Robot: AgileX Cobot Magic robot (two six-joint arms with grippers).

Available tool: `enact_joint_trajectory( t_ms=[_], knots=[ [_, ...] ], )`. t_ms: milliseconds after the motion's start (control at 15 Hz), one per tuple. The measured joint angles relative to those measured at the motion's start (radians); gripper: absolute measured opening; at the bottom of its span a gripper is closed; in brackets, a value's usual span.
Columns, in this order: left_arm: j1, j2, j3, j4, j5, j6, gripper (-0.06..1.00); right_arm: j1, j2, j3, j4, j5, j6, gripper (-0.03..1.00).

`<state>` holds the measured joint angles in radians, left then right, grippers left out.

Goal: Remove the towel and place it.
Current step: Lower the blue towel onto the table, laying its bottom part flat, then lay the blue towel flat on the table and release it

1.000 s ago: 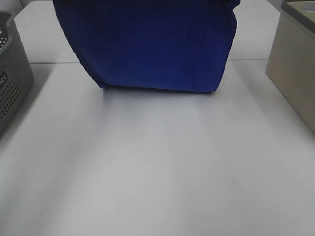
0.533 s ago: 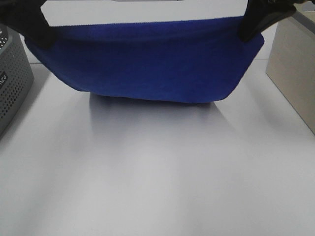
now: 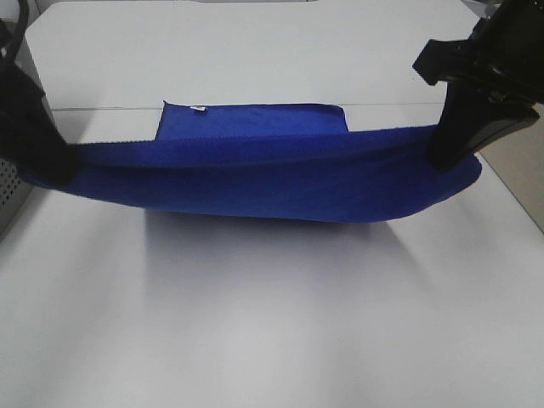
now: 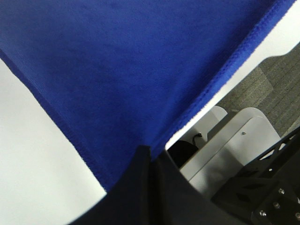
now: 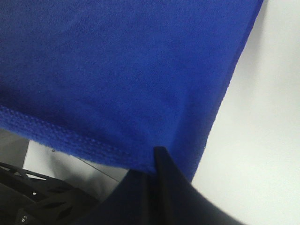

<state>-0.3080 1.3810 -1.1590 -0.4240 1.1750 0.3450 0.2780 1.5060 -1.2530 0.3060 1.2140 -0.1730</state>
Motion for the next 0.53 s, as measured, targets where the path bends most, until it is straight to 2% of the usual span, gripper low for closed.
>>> enact_joint_trajectory(
  t_ms=[533],
  knots=[
    [-0.007,-0.062,0.236,-0.093,-0.006,-0.019,0.00,0.000,-0.092,0.258,0.066,-0.001,0.000,0.02]
  ],
)
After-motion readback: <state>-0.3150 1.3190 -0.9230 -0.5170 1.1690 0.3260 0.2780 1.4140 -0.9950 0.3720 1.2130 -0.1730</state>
